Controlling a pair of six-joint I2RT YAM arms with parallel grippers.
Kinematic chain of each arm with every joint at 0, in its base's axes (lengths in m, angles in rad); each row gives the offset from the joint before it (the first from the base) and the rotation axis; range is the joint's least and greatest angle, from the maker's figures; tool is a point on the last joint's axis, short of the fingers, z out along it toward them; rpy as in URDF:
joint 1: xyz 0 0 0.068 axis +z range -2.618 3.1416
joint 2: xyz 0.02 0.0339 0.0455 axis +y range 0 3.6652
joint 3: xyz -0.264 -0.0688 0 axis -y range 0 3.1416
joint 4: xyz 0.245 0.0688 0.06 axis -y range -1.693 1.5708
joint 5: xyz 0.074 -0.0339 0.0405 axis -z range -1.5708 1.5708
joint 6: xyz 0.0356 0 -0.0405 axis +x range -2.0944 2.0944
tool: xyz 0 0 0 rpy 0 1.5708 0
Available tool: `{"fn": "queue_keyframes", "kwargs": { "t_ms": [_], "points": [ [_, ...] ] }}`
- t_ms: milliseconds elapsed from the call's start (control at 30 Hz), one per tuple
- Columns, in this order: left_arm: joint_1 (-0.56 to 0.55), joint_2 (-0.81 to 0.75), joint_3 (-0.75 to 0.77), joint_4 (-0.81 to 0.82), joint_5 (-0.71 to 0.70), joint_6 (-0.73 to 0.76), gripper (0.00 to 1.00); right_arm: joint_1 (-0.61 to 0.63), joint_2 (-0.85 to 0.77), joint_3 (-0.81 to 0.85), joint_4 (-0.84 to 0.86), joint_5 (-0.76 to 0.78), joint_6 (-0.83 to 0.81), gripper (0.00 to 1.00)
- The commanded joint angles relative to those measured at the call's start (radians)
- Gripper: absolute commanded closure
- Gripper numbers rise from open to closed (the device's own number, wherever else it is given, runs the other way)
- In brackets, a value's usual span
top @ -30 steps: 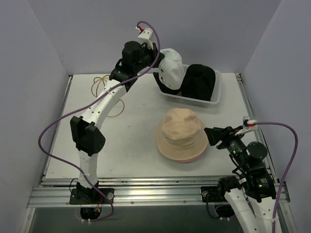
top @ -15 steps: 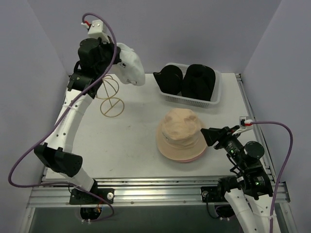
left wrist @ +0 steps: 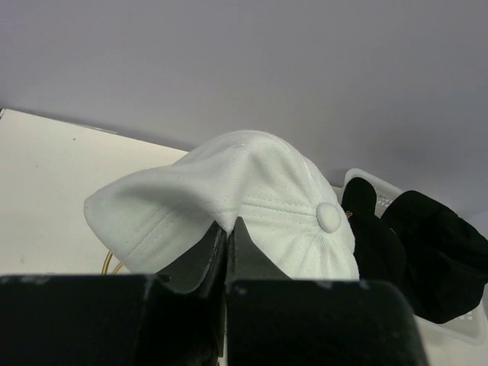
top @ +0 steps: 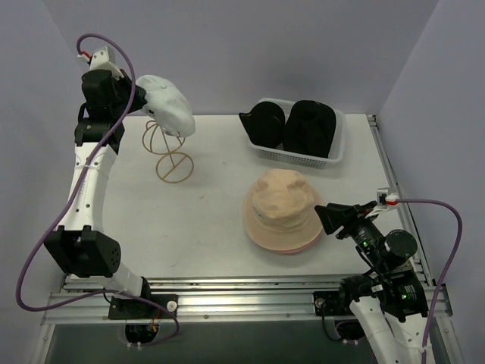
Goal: Stack the hats
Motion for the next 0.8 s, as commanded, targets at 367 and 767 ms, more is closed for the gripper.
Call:
{"fn": "queue_keyframes", "kwargs": {
  "t_ms": [367, 767],
  "points": [
    [0.023, 0.0, -0.061, 0.01, 0.013, -0.078, 0.98, -0.001, -0.011, 0.006, 0.022, -0.033, -0.004, 0.51],
    [0.078, 0.149, 0.157, 0.055, 0.189, -0.088, 0.97, -0.004, -0.039, 0.049, -0.031, -0.005, -0.041, 0.51]
  ]
}}
